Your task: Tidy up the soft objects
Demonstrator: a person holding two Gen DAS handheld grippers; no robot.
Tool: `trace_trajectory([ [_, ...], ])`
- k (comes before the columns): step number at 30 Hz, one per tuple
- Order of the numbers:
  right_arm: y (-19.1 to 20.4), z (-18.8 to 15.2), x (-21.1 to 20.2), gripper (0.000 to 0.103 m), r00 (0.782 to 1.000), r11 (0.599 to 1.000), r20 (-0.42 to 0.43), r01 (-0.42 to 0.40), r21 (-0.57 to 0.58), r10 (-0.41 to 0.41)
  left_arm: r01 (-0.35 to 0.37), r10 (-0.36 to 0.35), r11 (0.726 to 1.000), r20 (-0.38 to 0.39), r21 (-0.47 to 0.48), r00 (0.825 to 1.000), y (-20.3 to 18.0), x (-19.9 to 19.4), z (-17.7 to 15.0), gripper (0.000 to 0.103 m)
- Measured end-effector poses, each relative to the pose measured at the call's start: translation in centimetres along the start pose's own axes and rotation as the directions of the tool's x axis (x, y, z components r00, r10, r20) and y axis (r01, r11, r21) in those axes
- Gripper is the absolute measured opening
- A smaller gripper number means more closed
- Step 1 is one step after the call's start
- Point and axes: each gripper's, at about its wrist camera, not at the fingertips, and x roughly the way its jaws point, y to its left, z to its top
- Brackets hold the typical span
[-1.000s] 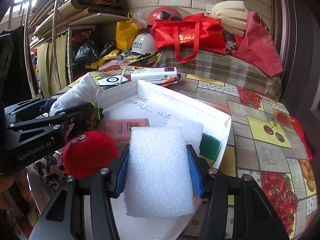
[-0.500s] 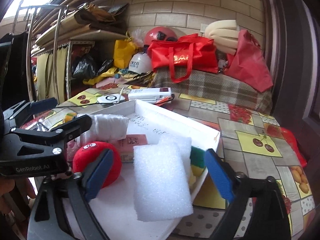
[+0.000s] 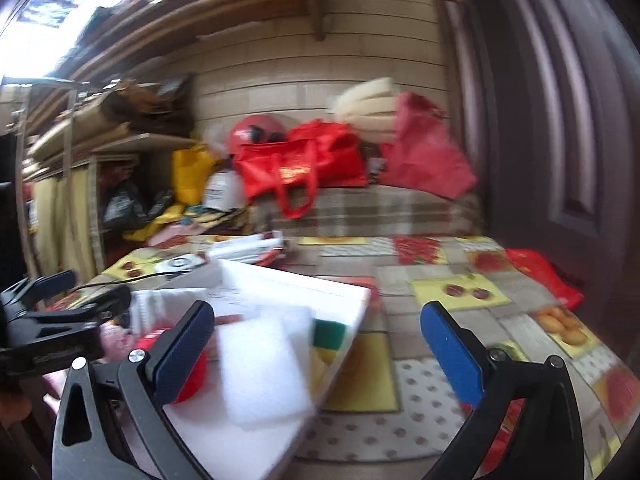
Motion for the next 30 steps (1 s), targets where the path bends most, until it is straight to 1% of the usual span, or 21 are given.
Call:
trace_trajectory([
  [2, -0.6, 0.0, -0.5, 0.103, 0.999, 0.999, 0.013, 0.041, 0.027, -0.041, 0.004, -0.004, 1.0, -0.01, -0.004, 1.0, -0.2, -0.4, -0.2, 0.102],
  [4, -1.0, -0.1, -1.0, 0.103, 0.999, 0.998, 0.013, 0.047, 0.045, -0.047, -0.005, 0.005, 1.0, -0.019, 0.002, 1.0, -0.6, -0.6, -0.3, 0.102],
  [6, -1.2, -0.3, -1.2, 0.103, 0.999, 0.998, -0.009, 0.05, 0.045, -0.05, -0.019, 0.019, 1.0, -0.036, 0.001, 0.999, -1.1, -0.8, -0.5, 0.102],
  [8, -1.3, -0.5, -1.8, 0.103, 0.999, 0.998, -0.018, 0.047, 0.044, -0.046, 0.008, -0.009, 1.0, -0.087, -0.006, 0.996, -1.8, -0.9, -0.9, 0.102],
  [10, -1.4, -0.7, -2.4, 0.103, 0.999, 0.998, -0.024, 0.041, 0.049, -0.04, 0.017, -0.016, 1.0, -0.125, 0.007, 0.992, -2.7, -1.1, -1.4, 0.102],
  [11, -1.4, -0.8, -2.6, 0.103, 0.999, 0.998, -0.025, 0.039, 0.052, -0.038, 0.001, 0.002, 1.0, -0.128, 0.024, 0.992, -3.3, -1.6, -1.7, 0.102],
  [12, -1.7, -1.0, -3.1, 0.103, 0.999, 0.998, -0.024, 0.033, 0.059, -0.032, -0.021, 0.025, 0.999, -0.114, 0.035, 0.993, -3.7, -2.2, -1.8, 0.102],
  [13, -2.0, -1.0, -3.5, 0.103, 0.999, 0.997, -0.021, 0.025, 0.073, -0.024, -0.05, 0.054, 0.998, -0.089, 0.049, 0.995, -4.1, -2.9, -1.9, 0.102],
  [14, -2.1, -1.1, -3.8, 0.103, 1.0, 0.996, -0.02, 0.021, 0.083, -0.019, -0.096, 0.099, 0.994, -0.057, 0.058, 0.993, -4.5, -3.8, -2.1, 0.102],
  [15, -2.4, -1.2, -4.0, 0.103, 1.0, 0.995, -0.02, 0.016, 0.096, -0.014, -0.116, 0.118, 0.992, -0.046, 0.054, 0.992, -4.7, -4.3, -2.2, 0.102],
  [16, -2.8, -1.3, -4.3, 0.103, 1.0, 0.994, -0.021, 0.01, 0.112, -0.008, -0.111, 0.113, 0.993, -0.049, 0.048, 0.992, -4.7, -4.6, -2.3, 0.102],
  [18, -3.3, -1.4, -4.7, 0.103, 1.0, 0.99, -0.025, 0.004, 0.139, -0.001, -0.052, 0.055, 0.998, -0.082, 0.032, 0.995, -4.8, -4.9, -2.7, 0.102],
  [19, -3.7, -1.6, -5.0, 0.103, 1.0, 0.988, -0.031, 0.007, 0.154, -0.002, -0.042, 0.045, 0.999, -0.099, 0.03, 0.994, -4.9, -4.9, -2.8, 0.102],
  [23, -4.2, -1.9, -6.4, 0.103, 0.999, 0.984, -0.031, 0.016, 0.175, -0.011, -0.015, 0.027, 0.997, -0.148, 0.078, 0.989, -6.2, -5.4, -3.5, 0.102],
  [25, -4.2, -1.9, -7.6, 0.103, 0.999, 0.986, -0.019, 0.036, 0.165, -0.033, -0.013, 0.025, 0.996, -0.143, 0.084, 0.989, -6.7, -6.0, -3.7, 0.102],
  [27, -4.3, -1.9, -8.8, 0.103, 0.998, 0.986, 0.004, 0.06, 0.156, -0.061, -0.027, 0.037, 0.996, -0.129, 0.08, 0.991, -6.9, -6.8, -3.9, 0.102],
  [30, -4.8, -1.8, -9.9, 0.103, 0.997, 0.983, 0.029, 0.071, 0.17, -0.077, -0.017, 0.025, 0.998, -0.14, 0.062, 0.99, -6.9, -7.4, -4.1, 0.102],
])
